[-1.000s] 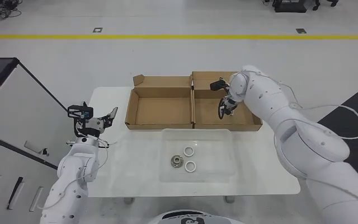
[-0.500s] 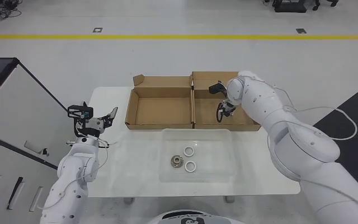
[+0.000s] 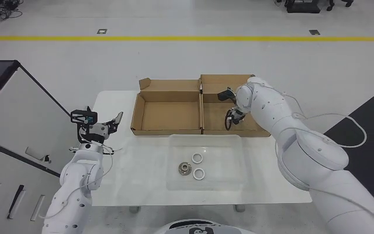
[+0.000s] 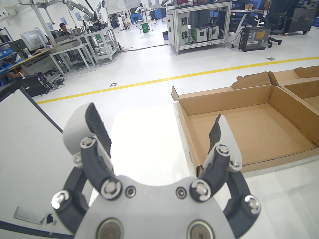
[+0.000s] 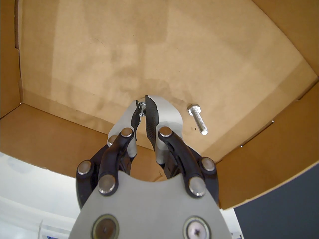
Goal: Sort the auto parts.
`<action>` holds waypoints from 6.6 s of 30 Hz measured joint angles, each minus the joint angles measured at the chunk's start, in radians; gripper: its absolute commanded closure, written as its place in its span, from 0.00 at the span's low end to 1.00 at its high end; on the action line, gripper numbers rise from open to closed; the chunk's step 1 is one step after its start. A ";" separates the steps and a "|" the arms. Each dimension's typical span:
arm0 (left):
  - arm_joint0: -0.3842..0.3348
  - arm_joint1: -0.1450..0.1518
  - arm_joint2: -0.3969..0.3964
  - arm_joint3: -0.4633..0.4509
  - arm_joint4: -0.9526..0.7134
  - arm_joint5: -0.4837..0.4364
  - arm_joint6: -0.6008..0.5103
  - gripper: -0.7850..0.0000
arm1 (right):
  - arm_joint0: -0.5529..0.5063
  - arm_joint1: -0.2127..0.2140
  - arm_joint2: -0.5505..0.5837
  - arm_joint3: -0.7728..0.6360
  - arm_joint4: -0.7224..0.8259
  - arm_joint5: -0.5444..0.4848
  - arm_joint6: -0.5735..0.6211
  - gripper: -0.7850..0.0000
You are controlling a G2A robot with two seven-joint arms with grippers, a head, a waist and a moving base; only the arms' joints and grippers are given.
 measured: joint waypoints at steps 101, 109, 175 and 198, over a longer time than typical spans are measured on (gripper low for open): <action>-0.201 0.042 0.030 -0.369 0.182 -0.548 -0.639 0.00 | -1.072 0.588 1.415 -1.269 1.103 -0.250 0.217 0.00; -0.440 0.050 0.147 -0.263 0.125 -0.793 -0.767 0.00 | -1.072 0.588 1.415 -1.269 1.103 -0.250 0.217 0.00; -1.345 -0.034 1.406 0.050 -0.670 -0.246 -1.536 0.00 | -1.072 0.588 1.415 -1.269 1.103 -0.250 0.217 0.00; -1.267 -0.143 1.430 0.251 -0.776 -0.211 -1.536 0.00 | -1.072 0.588 1.415 -1.269 1.103 -0.250 0.217 0.00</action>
